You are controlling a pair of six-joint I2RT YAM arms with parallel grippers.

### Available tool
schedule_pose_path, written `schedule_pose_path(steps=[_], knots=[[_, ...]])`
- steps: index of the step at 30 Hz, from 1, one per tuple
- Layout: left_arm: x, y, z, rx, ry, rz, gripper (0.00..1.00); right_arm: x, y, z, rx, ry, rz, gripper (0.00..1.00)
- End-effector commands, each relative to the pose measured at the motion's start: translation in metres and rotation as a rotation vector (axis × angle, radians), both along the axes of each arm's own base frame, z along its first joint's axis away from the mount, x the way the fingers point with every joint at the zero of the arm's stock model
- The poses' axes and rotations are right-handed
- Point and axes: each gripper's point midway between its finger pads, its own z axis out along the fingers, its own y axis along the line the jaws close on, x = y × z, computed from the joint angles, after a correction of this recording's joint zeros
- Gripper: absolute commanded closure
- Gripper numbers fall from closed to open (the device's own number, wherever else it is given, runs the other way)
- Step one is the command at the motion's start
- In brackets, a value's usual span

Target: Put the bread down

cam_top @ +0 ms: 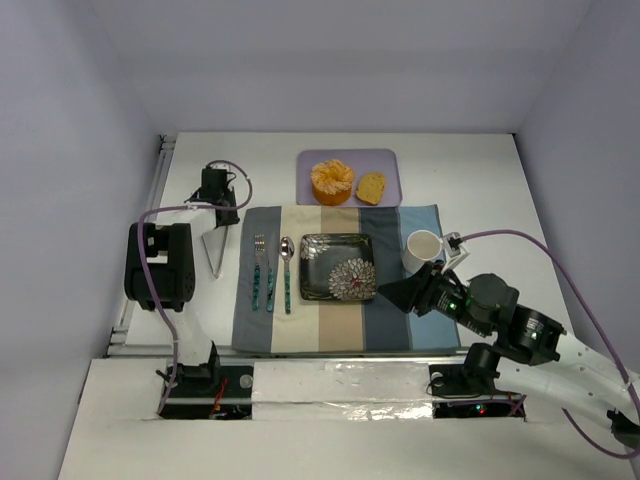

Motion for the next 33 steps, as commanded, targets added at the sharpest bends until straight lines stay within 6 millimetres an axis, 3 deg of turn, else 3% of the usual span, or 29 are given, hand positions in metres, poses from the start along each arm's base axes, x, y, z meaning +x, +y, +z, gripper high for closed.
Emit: schedule_pose_path(steps=[1,5,13,15,18,20,24,28,31,32,33], knots=[[0.024,0.0,0.019,0.007,-0.078,-0.017,0.76,0.001,0.006,0.015,0.056,-0.029,0.01,0.57],[0.03,0.001,0.014,0.015,-0.074,-0.016,0.83,0.005,0.011,0.006,0.03,-0.02,0.007,0.56],[0.029,0.01,-0.008,0.067,-0.019,0.001,0.87,0.006,0.016,0.004,0.032,-0.006,0.011,0.57],[0.027,0.016,-0.013,0.096,-0.005,0.017,0.96,0.007,0.015,0.005,0.034,-0.008,0.007,0.57],[0.026,0.025,-0.013,0.135,-0.001,0.047,1.0,0.008,0.014,0.005,0.034,0.0,-0.005,0.57],[0.026,0.029,-0.006,0.154,-0.015,0.066,1.0,0.008,0.015,0.005,0.035,0.001,-0.002,0.67],[0.032,0.036,0.035,0.163,-0.099,0.121,1.0,0.011,0.018,0.007,0.023,0.003,-0.005,1.0],[0.038,0.022,0.103,0.101,-0.27,0.129,1.0,0.016,0.03,0.012,-0.009,0.008,0.006,1.0],[0.04,-0.01,0.159,-0.039,-0.401,0.058,1.0,0.023,0.041,0.013,-0.008,0.026,-0.001,1.0],[0.037,-0.029,0.184,-0.121,-0.453,0.004,1.0,0.023,0.049,0.016,0.009,0.024,0.019,1.0],[0.033,-0.045,0.196,-0.167,-0.476,-0.038,1.0,0.021,0.052,0.023,0.028,0.012,0.038,1.0]])
